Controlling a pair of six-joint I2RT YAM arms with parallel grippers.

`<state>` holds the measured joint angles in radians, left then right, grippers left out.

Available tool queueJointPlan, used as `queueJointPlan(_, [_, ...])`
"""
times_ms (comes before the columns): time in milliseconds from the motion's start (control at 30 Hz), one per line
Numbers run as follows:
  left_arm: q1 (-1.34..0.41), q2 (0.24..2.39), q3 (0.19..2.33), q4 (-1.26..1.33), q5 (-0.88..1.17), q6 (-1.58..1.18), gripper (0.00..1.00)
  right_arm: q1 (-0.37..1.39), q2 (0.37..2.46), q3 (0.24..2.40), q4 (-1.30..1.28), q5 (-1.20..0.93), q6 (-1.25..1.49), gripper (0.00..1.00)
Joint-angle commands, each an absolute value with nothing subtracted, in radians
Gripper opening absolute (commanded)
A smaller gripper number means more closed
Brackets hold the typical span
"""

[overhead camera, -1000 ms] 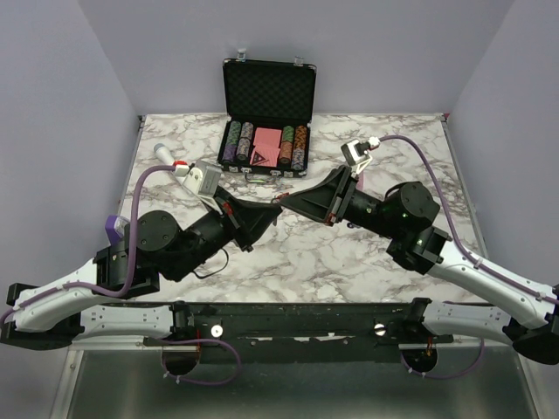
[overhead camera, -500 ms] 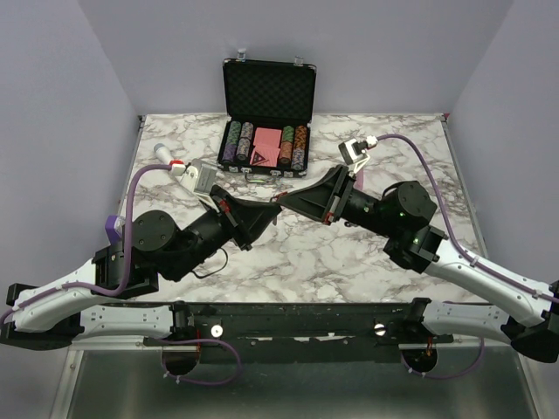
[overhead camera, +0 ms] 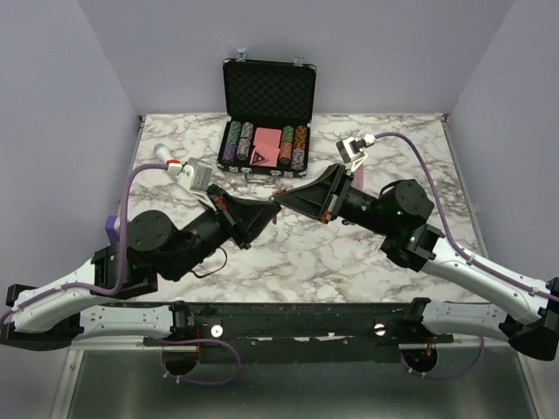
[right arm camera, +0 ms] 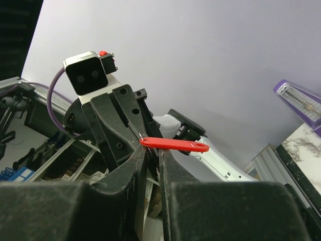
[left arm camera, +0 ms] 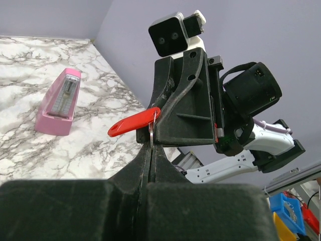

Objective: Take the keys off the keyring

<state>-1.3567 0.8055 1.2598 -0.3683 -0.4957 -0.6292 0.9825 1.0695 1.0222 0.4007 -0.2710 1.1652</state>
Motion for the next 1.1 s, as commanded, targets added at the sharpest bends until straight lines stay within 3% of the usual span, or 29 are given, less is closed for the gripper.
queueJointPlan(0, [-1.355, 0.799, 1.243, -0.342, -0.479, -0.643, 0.0, 0.988, 1.069, 1.045, 0.44, -0.281, 1.15, 0.19])
queueJointPlan(200, [-1.355, 0.801, 1.232, -0.341, -0.479, -0.649, 0.0, 0.988, 1.075, 1.045, 0.454, -0.293, 1.158, 0.13])
queueJointPlan(400, [-1.355, 0.801, 1.22, -0.339, -0.466, -0.652, 0.0, 0.986, 1.077, 1.035, 0.465, -0.299, 1.164, 0.01])
queueJointPlan(1067, [-1.355, 0.821, 1.164, -0.324, -0.275, -0.614, 0.0, 0.986, 1.055, 1.003, 0.505, -0.342, 1.158, 0.01])
